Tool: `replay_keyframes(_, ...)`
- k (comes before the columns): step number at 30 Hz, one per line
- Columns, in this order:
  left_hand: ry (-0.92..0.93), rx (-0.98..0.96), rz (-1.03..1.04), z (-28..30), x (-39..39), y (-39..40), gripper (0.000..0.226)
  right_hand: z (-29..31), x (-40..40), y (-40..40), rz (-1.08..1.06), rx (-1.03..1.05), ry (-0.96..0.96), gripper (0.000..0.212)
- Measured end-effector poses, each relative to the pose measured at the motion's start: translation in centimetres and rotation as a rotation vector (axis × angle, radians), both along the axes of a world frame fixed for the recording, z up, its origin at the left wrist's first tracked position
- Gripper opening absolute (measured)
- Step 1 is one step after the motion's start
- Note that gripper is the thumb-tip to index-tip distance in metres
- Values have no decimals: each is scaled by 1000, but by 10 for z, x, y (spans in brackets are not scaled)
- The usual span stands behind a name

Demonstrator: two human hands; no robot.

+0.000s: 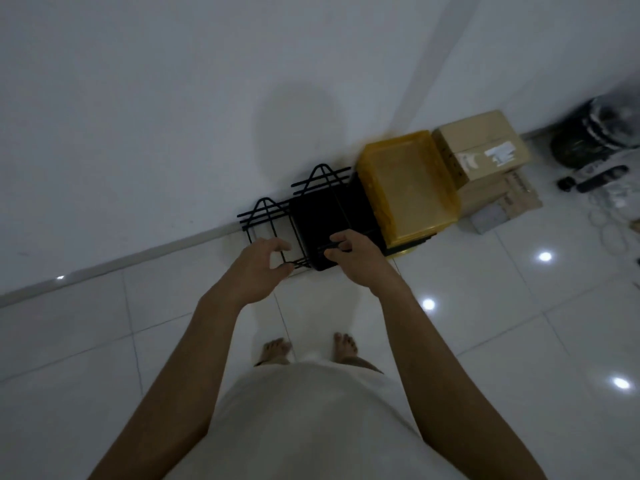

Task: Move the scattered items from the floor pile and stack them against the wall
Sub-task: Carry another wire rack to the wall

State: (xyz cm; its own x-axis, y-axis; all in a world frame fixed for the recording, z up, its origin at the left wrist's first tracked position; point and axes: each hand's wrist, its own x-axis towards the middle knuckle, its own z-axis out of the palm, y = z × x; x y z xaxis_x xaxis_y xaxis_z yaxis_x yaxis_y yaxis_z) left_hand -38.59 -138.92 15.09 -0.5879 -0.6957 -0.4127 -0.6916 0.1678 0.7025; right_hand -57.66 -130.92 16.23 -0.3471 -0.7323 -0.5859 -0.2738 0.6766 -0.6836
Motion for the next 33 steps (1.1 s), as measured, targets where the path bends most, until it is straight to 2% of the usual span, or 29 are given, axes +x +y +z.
replay_keyframes(8,-31,28,-127,0,34,-39,43,1,54,-4,-142,-18,-47,43)
replay_keyframes(19,-58,82,-401,-6,35,-12,45,-3,90,57,-433,-19,-34,42)
replay_keyframes(26,-74,63,-715,-9,0,60,42,0,117,168,-737,-22,-40,41)
replay_keyframes(33,-61,14,-1098,-4,-11,219,41,-5,203,344,-1170,8,-57,38)
